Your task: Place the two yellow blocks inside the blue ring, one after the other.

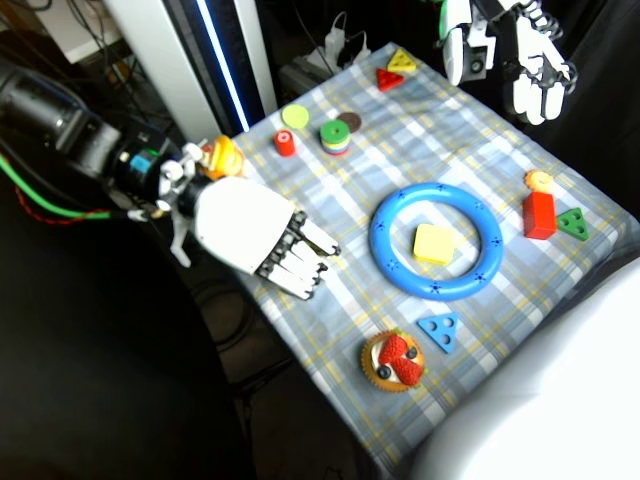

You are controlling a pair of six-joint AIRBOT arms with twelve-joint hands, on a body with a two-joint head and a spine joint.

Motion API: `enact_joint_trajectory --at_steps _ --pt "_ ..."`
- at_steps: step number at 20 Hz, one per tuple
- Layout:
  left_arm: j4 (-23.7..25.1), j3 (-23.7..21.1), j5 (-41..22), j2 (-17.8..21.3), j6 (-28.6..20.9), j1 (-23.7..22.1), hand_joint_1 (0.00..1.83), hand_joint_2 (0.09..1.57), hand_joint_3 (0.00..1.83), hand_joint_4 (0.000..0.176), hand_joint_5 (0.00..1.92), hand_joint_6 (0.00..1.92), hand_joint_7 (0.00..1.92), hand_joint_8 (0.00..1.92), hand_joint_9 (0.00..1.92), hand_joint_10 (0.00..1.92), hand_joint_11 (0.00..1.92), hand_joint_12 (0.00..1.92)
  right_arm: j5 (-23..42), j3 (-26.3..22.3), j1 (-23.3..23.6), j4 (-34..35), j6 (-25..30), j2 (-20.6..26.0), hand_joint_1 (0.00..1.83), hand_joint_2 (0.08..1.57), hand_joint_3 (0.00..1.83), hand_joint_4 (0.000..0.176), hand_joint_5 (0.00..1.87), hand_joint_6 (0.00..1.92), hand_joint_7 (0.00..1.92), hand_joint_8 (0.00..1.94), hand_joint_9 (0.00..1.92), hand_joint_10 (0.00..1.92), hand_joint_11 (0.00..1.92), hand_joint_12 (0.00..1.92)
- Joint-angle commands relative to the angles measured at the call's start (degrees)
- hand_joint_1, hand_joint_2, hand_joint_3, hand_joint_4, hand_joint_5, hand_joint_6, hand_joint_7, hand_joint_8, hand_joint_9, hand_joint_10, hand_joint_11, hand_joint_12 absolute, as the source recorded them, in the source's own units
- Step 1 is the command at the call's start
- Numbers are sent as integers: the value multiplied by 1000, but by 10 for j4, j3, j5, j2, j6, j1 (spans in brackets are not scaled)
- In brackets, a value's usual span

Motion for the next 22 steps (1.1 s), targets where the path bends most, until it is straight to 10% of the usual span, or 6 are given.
enact_joint_trajectory --at_steps 1,5,8,17,19,22 --pt "11 -4 -80 7 -4 -1 497 1438 2 15 342 36 307 2 19 126 0 616 68 3 15 -19 3 2 1333 1239 1 0 642 1363 765 1308 748 1599 659 1876" --pt "9 -14 -100 14 -10 18 389 1456 0 40 321 24 260 1 16 6 0 449 61 14 67 -63 16 -6 1330 1252 1 0 611 1433 743 1314 722 1612 636 1852" --pt "-2 -14 -118 14 -28 38 406 1444 0 45 362 40 283 13 196 86 0 1308 24 45 128 -97 16 -42 1293 1293 6 0 529 1558 663 1455 684 1646 578 1793" --pt "-26 -9 -141 8 -49 66 442 1457 0 0 343 23 264 2 80 93 0 346 -74 161 197 -122 16 -179 1318 1256 0 0 597 1426 736 1384 727 1548 575 1606" --pt "-24 -2 -140 1 -65 66 440 1457 0 0 349 20 263 3 57 66 0 181 -89 177 197 -109 16 -197 1122 1293 0 4 612 1525 717 1416 620 1178 498 1596" --pt "-18 5 -135 -4 -78 66 545 1452 0 0 393 31 322 12 181 128 0 866 -106 191 197 -99 16 -208 1114 1332 0 0 464 1647 727 1468 508 1153 293 1700"
